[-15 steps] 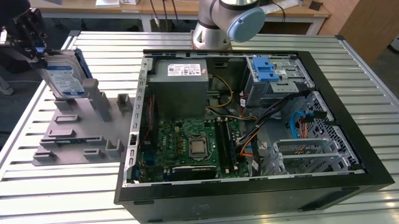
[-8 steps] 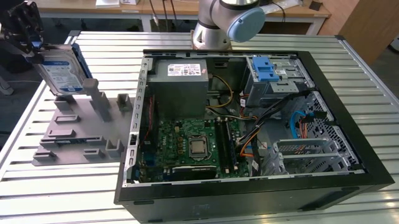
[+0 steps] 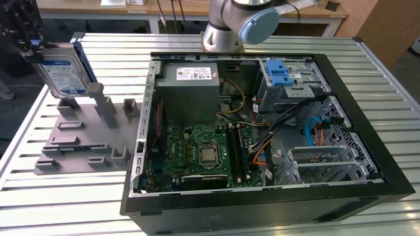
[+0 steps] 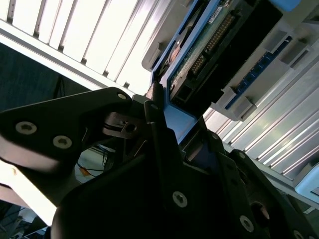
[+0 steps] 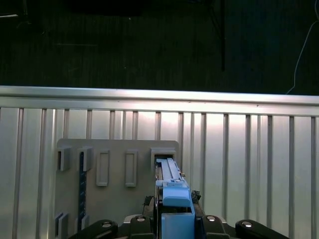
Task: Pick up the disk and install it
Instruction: 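Pick up the disk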
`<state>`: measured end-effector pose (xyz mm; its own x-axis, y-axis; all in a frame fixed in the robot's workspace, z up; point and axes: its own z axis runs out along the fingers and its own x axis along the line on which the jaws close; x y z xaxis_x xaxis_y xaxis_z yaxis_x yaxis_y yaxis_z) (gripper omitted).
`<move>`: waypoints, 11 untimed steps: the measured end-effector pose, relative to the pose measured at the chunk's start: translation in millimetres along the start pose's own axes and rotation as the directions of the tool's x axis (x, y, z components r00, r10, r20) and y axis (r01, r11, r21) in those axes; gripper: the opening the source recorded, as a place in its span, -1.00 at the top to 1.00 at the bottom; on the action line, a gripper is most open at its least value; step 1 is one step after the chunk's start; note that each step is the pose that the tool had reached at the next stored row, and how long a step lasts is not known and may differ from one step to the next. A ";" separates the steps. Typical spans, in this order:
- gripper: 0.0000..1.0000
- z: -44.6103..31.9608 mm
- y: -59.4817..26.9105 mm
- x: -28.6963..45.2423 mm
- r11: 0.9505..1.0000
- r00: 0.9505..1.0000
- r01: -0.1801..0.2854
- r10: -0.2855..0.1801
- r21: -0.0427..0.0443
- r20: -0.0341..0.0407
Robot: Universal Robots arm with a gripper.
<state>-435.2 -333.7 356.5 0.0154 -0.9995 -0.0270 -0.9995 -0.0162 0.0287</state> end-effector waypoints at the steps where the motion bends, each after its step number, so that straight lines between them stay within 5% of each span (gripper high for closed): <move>1: 0.27 -1.0 0.0 0.0 1.000 1.000 0.000 0.000 0.000 0.000; 11: 0.27 -16.8 0.9 -0.9 1.000 1.000 0.000 0.000 0.000 0.000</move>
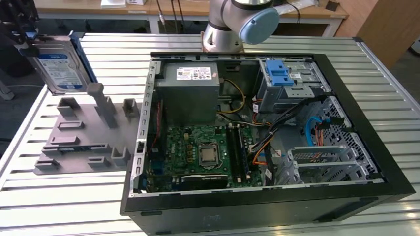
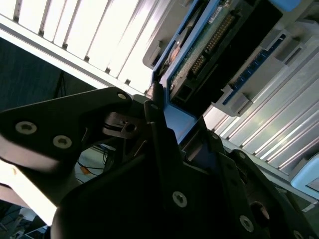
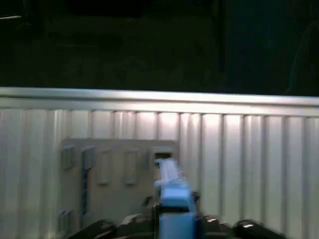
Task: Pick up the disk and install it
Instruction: 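Pick up the disk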
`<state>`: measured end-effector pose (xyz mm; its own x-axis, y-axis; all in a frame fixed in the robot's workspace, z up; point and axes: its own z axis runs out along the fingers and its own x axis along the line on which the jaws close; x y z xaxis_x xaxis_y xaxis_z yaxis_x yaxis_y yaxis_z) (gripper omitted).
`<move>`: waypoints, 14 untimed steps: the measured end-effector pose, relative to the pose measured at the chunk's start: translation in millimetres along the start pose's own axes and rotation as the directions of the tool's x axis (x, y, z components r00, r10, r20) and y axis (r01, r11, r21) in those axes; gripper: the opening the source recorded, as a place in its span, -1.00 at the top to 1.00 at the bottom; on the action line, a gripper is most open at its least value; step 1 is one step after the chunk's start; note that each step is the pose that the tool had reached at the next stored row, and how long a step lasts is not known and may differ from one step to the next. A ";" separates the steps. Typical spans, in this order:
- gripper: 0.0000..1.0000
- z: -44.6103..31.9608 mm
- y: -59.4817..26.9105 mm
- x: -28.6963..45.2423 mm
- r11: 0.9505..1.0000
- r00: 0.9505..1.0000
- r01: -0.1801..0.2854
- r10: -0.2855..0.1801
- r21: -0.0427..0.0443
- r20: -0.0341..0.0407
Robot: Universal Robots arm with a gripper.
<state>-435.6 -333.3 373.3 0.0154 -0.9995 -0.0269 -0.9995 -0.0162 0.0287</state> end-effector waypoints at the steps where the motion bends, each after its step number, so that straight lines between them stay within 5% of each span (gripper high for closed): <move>1: 0.27 -1.5 0.3 -0.1 1.000 1.000 0.000 0.000 0.001 0.000; 14: 0.27 -23.7 1.0 -0.7 1.000 1.000 0.000 0.000 0.000 0.000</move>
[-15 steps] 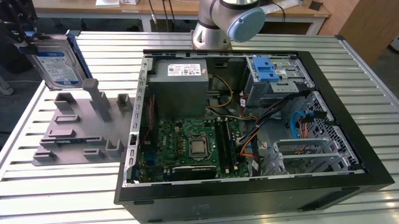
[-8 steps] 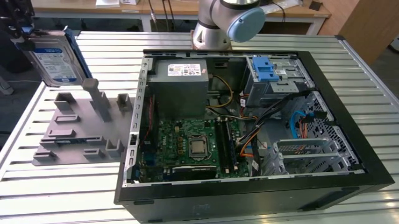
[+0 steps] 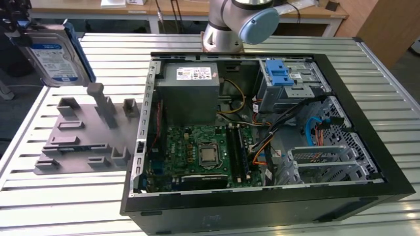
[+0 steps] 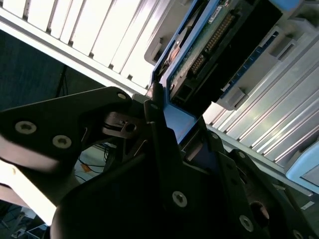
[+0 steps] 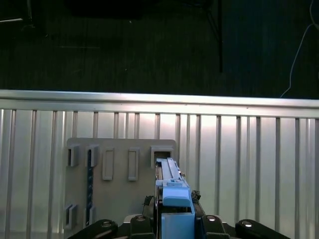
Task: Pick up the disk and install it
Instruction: 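Pick up the disk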
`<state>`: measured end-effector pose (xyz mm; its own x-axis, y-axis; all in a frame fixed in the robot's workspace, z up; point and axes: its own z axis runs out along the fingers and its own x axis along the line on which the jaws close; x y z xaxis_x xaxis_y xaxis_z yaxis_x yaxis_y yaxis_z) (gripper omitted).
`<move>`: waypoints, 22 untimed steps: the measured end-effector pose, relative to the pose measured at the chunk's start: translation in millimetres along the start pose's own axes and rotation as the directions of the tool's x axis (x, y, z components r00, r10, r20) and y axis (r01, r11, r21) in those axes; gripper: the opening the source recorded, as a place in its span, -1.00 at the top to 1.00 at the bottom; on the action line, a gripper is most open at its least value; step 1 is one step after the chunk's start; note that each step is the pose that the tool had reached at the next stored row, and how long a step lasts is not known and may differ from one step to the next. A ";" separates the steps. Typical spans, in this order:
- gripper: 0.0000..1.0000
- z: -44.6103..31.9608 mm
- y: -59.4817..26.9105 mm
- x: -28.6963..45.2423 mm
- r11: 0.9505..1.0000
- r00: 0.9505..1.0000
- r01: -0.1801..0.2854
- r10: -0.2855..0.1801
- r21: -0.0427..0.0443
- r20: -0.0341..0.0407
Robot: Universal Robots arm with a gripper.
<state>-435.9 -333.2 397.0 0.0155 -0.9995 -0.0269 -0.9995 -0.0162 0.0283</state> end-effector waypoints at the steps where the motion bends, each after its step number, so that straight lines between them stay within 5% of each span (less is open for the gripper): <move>1: 0.27 -2.5 0.1 -0.1 1.000 1.000 0.000 0.000 0.000 0.000; 22: 0.27 -67.5 1.9 -1.8 1.000 1.000 0.002 -0.002 0.000 0.000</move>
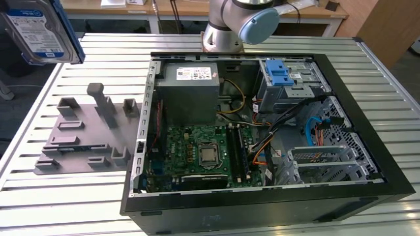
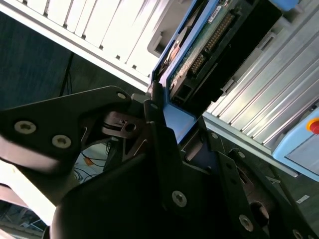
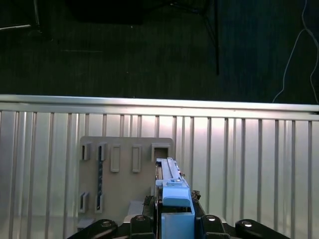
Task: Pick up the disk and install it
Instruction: 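Pick up the disk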
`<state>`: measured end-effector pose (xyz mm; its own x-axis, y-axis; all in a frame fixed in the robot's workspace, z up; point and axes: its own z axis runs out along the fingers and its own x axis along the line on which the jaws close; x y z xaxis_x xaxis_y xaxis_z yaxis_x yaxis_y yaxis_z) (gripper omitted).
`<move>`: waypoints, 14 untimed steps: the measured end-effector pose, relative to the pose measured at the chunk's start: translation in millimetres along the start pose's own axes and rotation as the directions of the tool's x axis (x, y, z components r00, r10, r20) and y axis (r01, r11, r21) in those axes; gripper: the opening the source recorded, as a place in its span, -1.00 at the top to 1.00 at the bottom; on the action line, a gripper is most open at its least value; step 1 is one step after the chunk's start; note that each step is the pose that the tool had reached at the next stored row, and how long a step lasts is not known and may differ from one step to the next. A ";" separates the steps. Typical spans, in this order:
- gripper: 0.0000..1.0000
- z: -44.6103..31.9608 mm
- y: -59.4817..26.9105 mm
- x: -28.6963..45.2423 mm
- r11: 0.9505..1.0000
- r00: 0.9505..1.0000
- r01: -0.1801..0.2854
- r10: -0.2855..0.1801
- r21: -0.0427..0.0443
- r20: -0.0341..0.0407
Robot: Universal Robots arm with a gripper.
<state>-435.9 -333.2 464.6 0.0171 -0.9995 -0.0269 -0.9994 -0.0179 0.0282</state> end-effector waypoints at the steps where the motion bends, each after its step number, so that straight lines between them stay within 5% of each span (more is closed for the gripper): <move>1: 0.27 -2.9 0.1 -0.1 1.000 1.000 0.000 0.000 0.000 0.000; 14: 0.27 -41.2 1.1 -1.1 1.000 1.000 0.002 -0.002 0.000 0.000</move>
<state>-435.9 -333.3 505.8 0.0189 -0.9995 -0.0268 -0.9994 -0.0196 0.0284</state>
